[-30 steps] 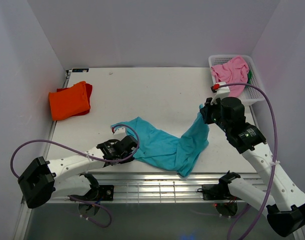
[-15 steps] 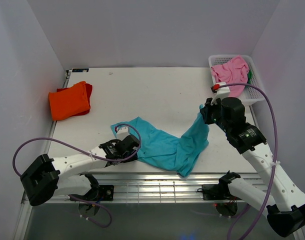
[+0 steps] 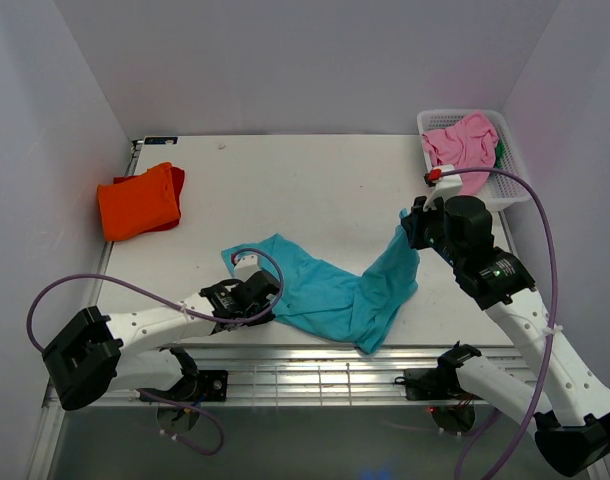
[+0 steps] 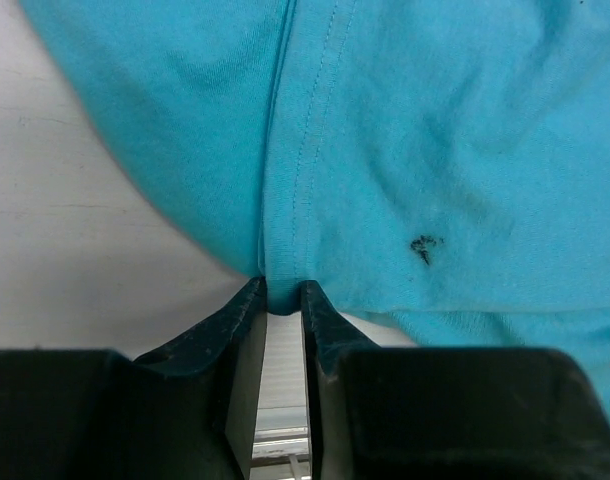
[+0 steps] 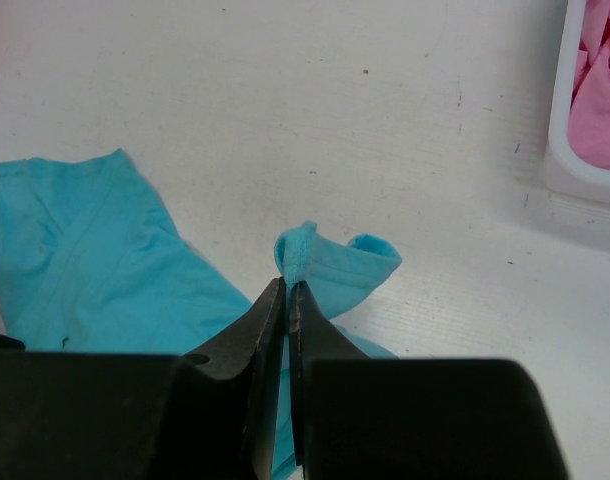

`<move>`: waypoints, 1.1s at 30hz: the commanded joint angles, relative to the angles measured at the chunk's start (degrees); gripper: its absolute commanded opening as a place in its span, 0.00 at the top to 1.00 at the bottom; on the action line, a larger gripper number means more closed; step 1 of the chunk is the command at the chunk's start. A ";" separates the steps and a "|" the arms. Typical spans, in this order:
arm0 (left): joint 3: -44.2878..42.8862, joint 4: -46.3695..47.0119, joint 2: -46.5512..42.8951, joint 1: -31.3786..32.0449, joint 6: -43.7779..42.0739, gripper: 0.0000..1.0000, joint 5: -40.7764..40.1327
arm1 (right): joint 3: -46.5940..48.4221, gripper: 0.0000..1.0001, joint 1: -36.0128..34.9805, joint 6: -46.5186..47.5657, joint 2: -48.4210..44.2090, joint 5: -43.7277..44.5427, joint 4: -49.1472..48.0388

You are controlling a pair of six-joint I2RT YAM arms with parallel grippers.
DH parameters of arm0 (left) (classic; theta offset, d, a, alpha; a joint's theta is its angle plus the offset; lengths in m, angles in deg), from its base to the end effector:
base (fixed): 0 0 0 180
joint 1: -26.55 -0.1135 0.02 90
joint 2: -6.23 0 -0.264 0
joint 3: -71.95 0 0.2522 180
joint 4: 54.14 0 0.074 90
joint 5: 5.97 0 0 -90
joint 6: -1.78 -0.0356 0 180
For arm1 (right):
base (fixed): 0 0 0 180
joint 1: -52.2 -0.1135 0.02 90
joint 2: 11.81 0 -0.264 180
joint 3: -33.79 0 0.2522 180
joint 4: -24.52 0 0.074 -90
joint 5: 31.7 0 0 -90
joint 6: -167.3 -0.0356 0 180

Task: Fold and stack the t-shirts
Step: Flatten out the tshirt

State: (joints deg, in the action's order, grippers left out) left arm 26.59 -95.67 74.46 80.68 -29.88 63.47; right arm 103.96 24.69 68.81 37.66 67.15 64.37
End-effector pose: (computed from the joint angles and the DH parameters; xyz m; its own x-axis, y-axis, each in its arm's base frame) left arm 0.1278 -0.1554 0.1639 -0.8475 -0.1881 -0.4964 -0.0982 0.9745 -0.2015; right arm 0.1688 0.0817 0.3675 -0.3361 -0.0106 -0.9418 -0.2810 0.9555 0.0896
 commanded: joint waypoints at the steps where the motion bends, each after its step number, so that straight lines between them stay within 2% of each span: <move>1: -0.13 0.79 0.24 0.19 -0.43 0.70 -0.54 | 0.02 0.92 -0.18 0.23 -0.78 -0.14 -1.13; 5: -0.31 0.87 0.85 0.19 -0.34 0.78 -0.62 | -0.06 0.92 -0.09 0.23 -1.04 -0.14 -1.04; 7: -0.40 0.79 0.24 0.19 -0.51 0.93 -0.97 | -0.24 0.92 -0.09 0.23 -1.05 -0.05 -1.13; 9: -1.53 0.79 -0.20 0.19 -1.04 1.00 -2.03 | -0.24 0.92 -0.09 0.23 -0.96 0.12 -1.12; 14: -8.12 -0.53 0.24 0.19 -5.34 1.00 -5.27 | -0.24 0.92 -0.09 0.05 -0.52 2.14 -0.69; 17: -14.27 -3.77 -1.33 0.19 -7.27 1.00 -10.89 | 0.81 0.92 -0.09 0.40 -1.31 5.12 -0.60; 18: -17.94 -6.39 -1.95 0.19 -7.54 1.00 -15.52 | 1.51 0.92 -0.09 1.45 -1.14 7.31 -0.51; 22: -29.38 -10.89 -3.98 -0.34 -12.02 1.00 -24.77 | 6.61 0.92 0.00 4.09 2.46 10.67 1.42; 27: -37.92 -11.87 -5.20 -1.39 -18.26 1.00 -32.08 | 11.09 0.92 0.17 6.03 6.16 14.26 0.63; 31: -42.92 -9.77 -7.40 -4.98 -23.34 1.00 -37.18 | 14.60 0.92 1.75 8.22 10.45 16.91 -0.60; 33: -43.72 -3.13 -8.46 -7.36 -28.35 1.00 -36.49 | 16.62 0.92 4.03 8.23 12.48 16.65 -1.03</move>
State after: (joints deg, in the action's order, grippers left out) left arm -14.32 -104.30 68.31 76.28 -49.92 31.87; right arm 116.24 26.48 75.06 48.22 80.57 66.79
